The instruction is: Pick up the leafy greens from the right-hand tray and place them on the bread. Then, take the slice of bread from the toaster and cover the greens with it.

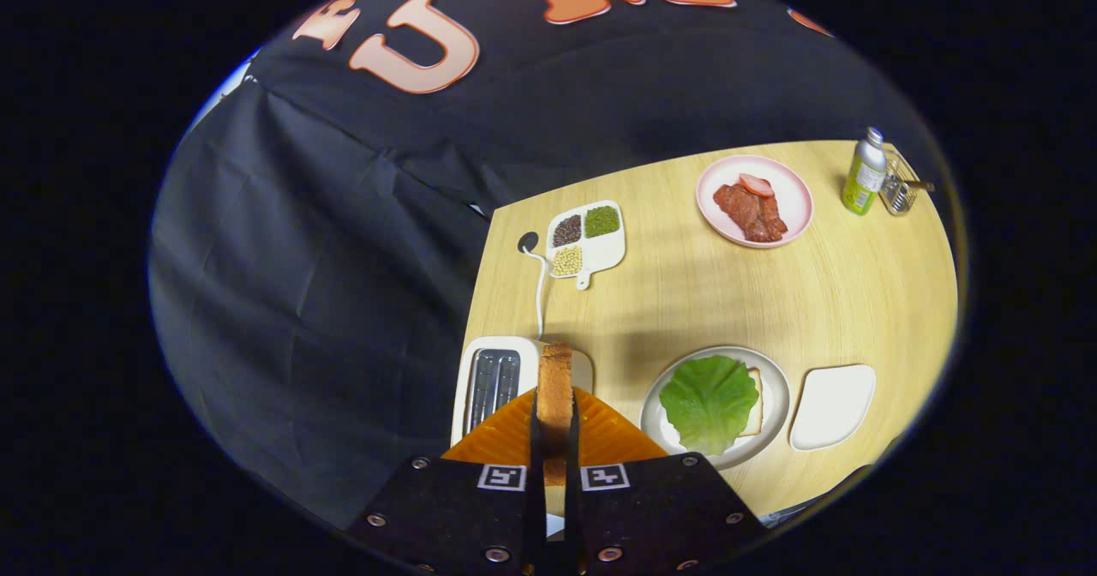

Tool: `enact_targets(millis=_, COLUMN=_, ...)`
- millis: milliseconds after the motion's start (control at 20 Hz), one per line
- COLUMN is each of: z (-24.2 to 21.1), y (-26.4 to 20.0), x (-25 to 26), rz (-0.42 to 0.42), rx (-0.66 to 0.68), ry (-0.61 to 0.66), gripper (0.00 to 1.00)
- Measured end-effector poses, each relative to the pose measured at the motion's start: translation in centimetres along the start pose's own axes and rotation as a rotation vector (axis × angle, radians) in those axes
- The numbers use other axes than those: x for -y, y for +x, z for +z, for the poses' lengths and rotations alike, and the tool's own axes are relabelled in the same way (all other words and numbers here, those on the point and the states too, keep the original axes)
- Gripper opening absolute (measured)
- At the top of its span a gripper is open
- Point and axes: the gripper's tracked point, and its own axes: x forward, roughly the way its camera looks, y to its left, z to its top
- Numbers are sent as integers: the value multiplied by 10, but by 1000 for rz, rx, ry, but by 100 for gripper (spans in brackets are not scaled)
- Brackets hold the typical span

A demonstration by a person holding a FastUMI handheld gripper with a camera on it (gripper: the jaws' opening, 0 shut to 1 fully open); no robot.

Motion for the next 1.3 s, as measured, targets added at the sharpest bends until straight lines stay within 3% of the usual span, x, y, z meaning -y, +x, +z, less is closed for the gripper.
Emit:
enact_targets(millis=300, z=-23, y=7, x=84, rz=-8, rx=-38, ry=99, gripper=9)
enact_targets(millis=750, z=-71, y=41, x=128, rz=92, rx=-101, ry=112, gripper=9)
enact_targets(millis=1100, z=-85, y=63, x=179, rz=-18, rx=-79, ry=54, gripper=9)
enact_targets(millis=1300, z=-83, y=63, x=195, rz=-82, rx=-32, ry=-39, gripper=27)
